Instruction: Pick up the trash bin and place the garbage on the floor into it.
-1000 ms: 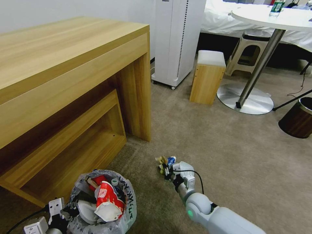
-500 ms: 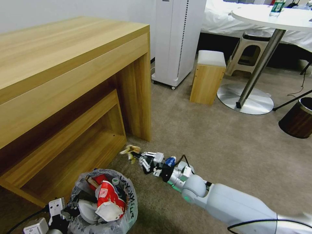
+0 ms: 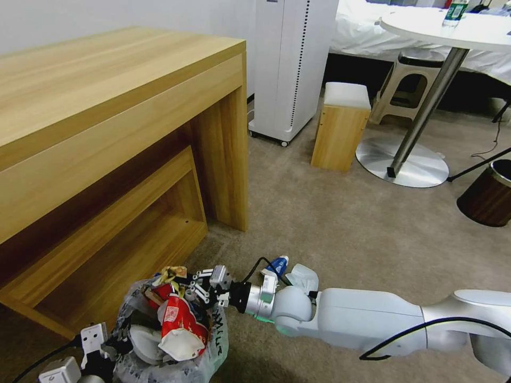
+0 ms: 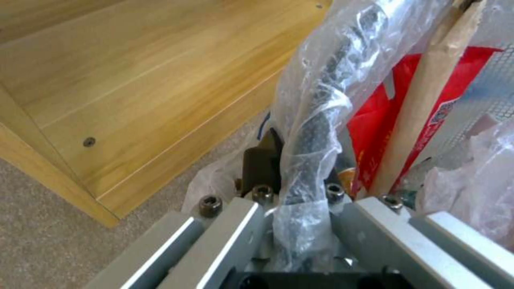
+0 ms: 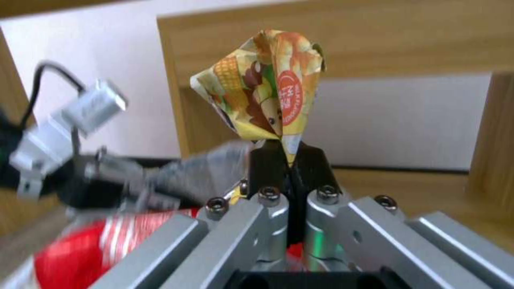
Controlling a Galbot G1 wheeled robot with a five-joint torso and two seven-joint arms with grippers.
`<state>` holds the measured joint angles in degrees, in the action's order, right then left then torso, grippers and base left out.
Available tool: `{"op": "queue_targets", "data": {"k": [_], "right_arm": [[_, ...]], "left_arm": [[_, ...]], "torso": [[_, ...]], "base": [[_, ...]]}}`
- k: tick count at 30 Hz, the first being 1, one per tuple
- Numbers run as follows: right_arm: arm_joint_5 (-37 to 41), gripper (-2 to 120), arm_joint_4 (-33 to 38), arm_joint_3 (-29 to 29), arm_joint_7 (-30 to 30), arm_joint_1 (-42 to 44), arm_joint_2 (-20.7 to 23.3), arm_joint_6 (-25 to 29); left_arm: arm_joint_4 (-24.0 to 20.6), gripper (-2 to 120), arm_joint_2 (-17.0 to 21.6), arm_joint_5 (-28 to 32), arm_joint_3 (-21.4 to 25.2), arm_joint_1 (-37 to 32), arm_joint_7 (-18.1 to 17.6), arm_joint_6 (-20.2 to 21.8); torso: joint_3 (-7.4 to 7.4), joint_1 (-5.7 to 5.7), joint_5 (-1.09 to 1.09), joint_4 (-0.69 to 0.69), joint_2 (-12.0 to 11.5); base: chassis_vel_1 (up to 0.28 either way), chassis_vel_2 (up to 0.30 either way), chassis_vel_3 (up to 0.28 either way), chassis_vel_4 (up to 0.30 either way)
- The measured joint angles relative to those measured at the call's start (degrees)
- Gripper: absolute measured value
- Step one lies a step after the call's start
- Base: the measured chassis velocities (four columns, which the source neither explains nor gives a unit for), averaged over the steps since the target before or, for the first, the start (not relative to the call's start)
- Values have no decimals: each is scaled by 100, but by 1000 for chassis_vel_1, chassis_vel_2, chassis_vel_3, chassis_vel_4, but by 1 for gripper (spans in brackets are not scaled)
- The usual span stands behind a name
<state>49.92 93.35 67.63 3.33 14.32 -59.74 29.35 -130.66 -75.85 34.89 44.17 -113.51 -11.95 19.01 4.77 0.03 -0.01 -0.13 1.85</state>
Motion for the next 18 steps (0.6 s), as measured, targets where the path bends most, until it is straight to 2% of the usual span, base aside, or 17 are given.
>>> {"op": "queue_targets", "data": {"k": [6, 7, 10, 14, 15, 18], "right_arm": [[-40, 2, -12, 33, -149, 103, -5, -79], [-48, 8, -40, 32, -165, 121, -5, -89], [-56, 15, -77, 26, -174, 148, 3, -101], [-91, 34, -119, -29, -174, 232, 36, -114], [-91, 34, -119, -29, -174, 232, 36, -114], [-130, 51, -78, -92, -167, 300, 67, -119]], "left_arm": [[-9, 0, -6, -10, 18, -31, 4, -10], [-14, 0, -11, -12, 21, -37, 5, -13], [-17, 0, -23, -22, 21, -44, 9, -15], [-17, 0, -69, -68, 8, -51, 24, -25], [-17, 0, -69, -68, 8, -51, 24, -25], [-18, 0, -97, -99, 6, -63, 32, -33]], "torso": [[0, 0, 0, 0, 0], [0, 0, 0, 0, 0], [0, 0, 1, 0, 0], [0, 0, 0, 0, 0], [0, 0, 0, 0, 0], [0, 0, 0, 0, 0]], "base": [[0, 0, 0, 0], [0, 0, 0, 0], [0, 0, 0, 0], [0, 0, 0, 0], [0, 0, 0, 0], [0, 0, 0, 0]]}}
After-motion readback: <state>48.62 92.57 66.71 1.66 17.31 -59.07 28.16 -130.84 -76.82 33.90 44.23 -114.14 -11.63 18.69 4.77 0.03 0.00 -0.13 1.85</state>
